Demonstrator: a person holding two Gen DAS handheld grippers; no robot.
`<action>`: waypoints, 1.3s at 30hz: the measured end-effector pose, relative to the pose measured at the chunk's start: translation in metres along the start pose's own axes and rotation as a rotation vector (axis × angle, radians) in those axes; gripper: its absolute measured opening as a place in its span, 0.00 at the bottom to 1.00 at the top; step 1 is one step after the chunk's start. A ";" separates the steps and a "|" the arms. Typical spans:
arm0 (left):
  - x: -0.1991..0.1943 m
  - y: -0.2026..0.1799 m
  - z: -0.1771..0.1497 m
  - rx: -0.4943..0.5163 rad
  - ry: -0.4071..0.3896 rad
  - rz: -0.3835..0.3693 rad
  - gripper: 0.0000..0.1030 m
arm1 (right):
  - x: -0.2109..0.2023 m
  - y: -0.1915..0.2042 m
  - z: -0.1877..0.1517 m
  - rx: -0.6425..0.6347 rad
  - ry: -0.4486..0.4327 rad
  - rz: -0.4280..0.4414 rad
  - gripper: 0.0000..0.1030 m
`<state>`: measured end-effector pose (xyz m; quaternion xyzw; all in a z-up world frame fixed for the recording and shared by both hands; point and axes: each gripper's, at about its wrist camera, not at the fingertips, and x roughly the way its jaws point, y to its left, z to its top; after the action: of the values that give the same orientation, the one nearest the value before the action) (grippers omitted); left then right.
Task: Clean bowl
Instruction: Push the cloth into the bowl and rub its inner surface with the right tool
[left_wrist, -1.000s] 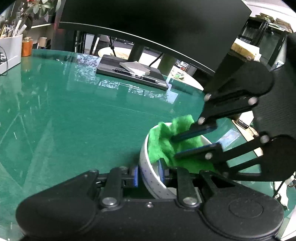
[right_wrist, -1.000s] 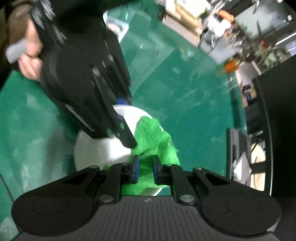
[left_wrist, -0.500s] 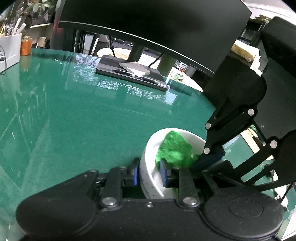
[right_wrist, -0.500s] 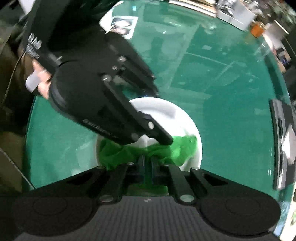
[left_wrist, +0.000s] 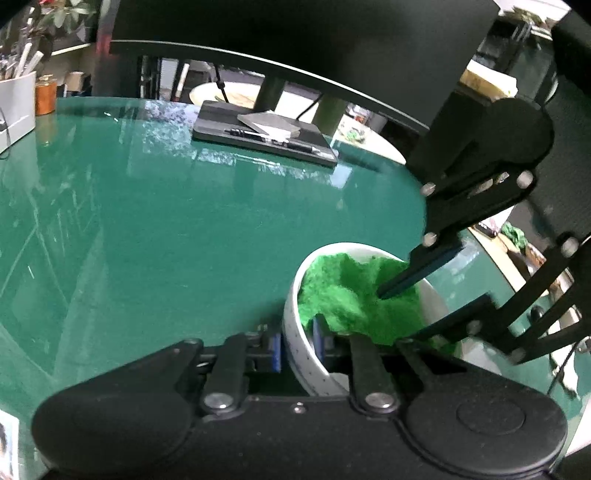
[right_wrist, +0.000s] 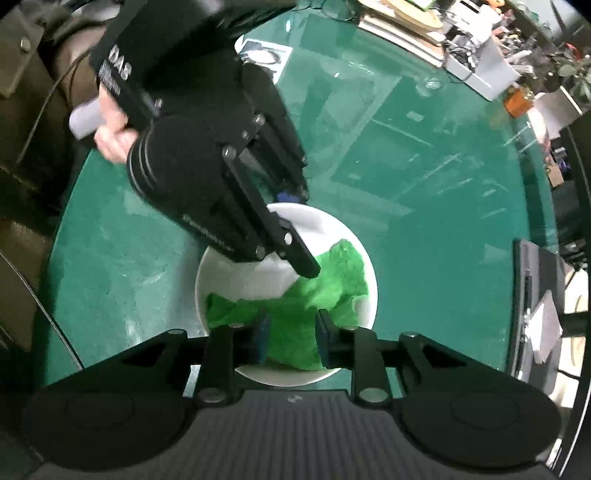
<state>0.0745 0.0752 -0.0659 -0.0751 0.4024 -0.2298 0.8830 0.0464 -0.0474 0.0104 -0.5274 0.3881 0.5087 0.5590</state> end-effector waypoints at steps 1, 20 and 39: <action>0.000 0.000 0.001 0.004 0.004 0.001 0.16 | 0.001 0.000 0.000 -0.001 -0.001 0.005 0.30; 0.002 -0.003 0.004 0.026 0.018 0.033 0.18 | 0.004 -0.008 0.008 -0.027 0.022 -0.096 0.00; 0.003 0.000 0.006 0.027 0.020 0.025 0.18 | 0.004 0.009 -0.006 -0.107 -0.107 0.003 0.58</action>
<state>0.0800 0.0735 -0.0638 -0.0558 0.4091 -0.2249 0.8826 0.0394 -0.0534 0.0041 -0.5280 0.3308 0.5569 0.5493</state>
